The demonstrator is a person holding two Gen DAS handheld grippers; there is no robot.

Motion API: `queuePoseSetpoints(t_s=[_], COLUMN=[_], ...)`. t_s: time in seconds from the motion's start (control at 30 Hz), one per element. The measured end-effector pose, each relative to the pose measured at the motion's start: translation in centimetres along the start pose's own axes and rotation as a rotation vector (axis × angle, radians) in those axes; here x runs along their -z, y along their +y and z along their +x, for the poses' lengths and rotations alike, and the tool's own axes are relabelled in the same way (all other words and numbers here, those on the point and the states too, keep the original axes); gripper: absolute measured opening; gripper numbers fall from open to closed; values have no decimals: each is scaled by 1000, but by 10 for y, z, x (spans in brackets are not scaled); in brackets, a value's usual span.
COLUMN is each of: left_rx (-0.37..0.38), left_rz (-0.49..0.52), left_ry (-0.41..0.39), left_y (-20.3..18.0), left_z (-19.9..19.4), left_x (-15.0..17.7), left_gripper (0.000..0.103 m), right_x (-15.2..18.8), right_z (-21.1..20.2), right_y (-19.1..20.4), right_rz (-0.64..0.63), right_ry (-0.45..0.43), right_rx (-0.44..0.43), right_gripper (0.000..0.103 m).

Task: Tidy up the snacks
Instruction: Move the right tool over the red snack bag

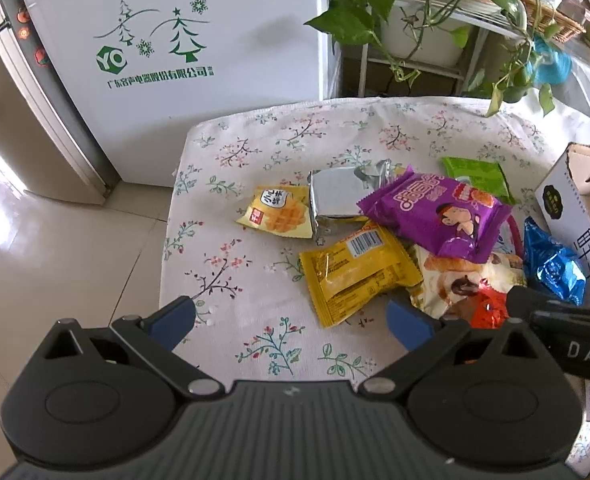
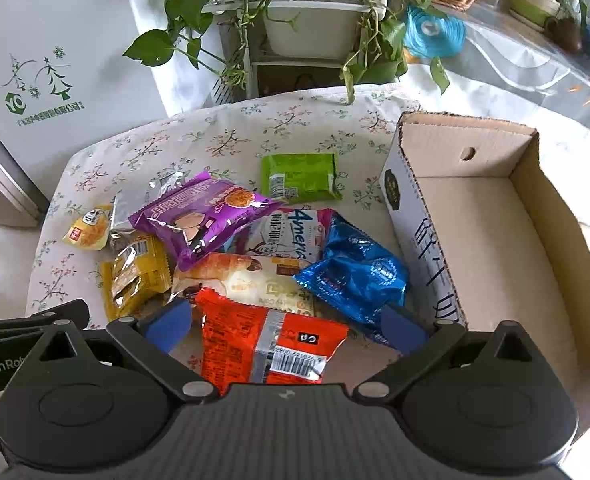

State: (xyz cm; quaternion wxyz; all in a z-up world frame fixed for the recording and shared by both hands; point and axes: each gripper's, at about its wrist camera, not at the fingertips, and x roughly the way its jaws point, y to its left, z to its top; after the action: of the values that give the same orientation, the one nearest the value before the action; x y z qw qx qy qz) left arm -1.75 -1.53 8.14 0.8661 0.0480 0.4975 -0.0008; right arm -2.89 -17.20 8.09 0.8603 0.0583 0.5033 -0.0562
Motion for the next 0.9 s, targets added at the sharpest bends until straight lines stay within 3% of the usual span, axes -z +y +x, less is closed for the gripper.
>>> queuePoseSetpoints(t_s=[0.9], left_rx=[-38], left_rz=[14], left_ry=[-31], left_y=[-9], left_z=[-5], left_x=[1], left_gripper=[98], right_x=[4], right_z=[-4], right_y=[-1], right_rz=[-20], right_ry=[-38], right_rx=[28], right_gripper=[103])
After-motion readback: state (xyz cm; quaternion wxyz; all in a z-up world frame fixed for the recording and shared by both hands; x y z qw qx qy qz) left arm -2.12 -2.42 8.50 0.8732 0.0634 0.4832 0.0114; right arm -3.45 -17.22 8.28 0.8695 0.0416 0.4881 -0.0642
